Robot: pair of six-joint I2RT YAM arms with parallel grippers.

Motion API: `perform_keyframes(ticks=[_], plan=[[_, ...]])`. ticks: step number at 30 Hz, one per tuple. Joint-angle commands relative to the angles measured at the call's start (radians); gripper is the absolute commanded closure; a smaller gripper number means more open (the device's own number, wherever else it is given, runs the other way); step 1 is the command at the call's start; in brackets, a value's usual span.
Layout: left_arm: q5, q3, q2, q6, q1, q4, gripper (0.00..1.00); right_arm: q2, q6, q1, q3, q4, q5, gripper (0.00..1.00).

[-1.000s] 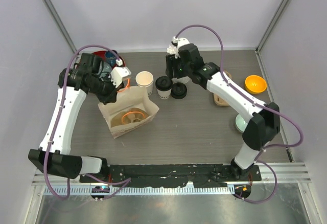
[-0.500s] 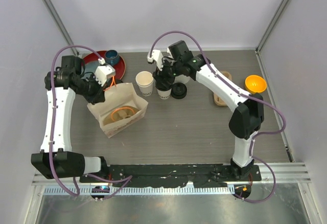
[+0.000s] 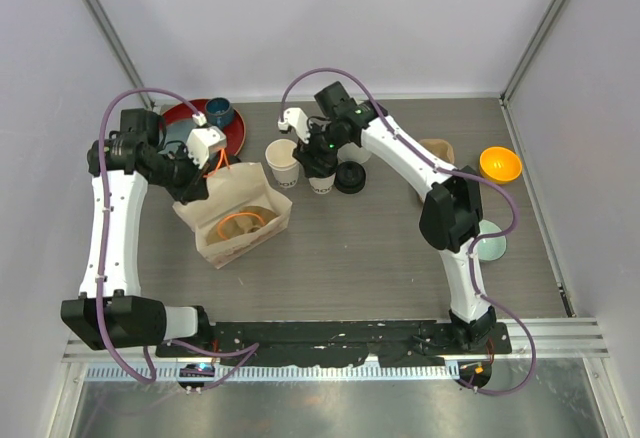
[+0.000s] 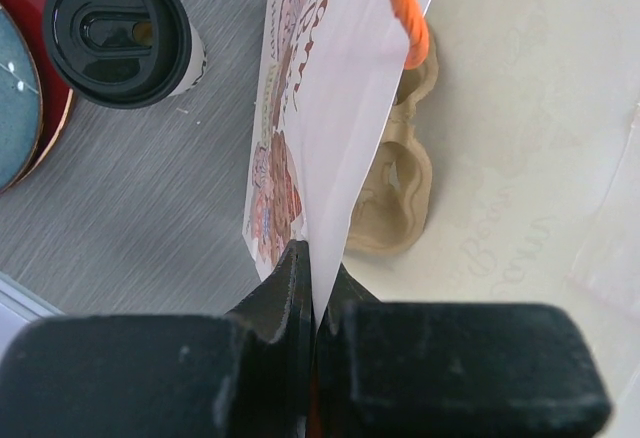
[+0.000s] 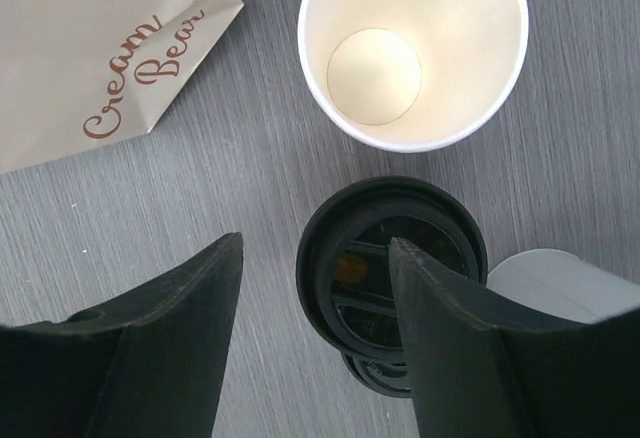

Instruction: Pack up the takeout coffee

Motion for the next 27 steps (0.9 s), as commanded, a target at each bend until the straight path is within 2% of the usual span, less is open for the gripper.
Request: perform_keyframes(ticks=[1,4,12,19,27], plan=[[0.051,0.021,-0.003,0.013,0.004,-0.226,1.00,-0.021,0.007,0.008,0.038,0.003,0.046,0.39],[0.053,0.023,-0.004,0.014,0.005,-0.229,1.00,-0.018,0.013,0.027,0.035,0.001,0.131,0.46],[0.057,0.023,0.003,0.019,0.005,-0.229,1.00,-0.035,0.064,0.030,0.009,0.023,0.195,0.47],[0.062,0.023,0.011,0.022,0.004,-0.231,1.00,-0.011,0.069,0.047,0.012,-0.008,0.263,0.54],[0.067,0.026,0.025,0.027,0.005,-0.234,1.00,0.003,0.072,0.061,0.005,-0.020,0.263,0.50]])
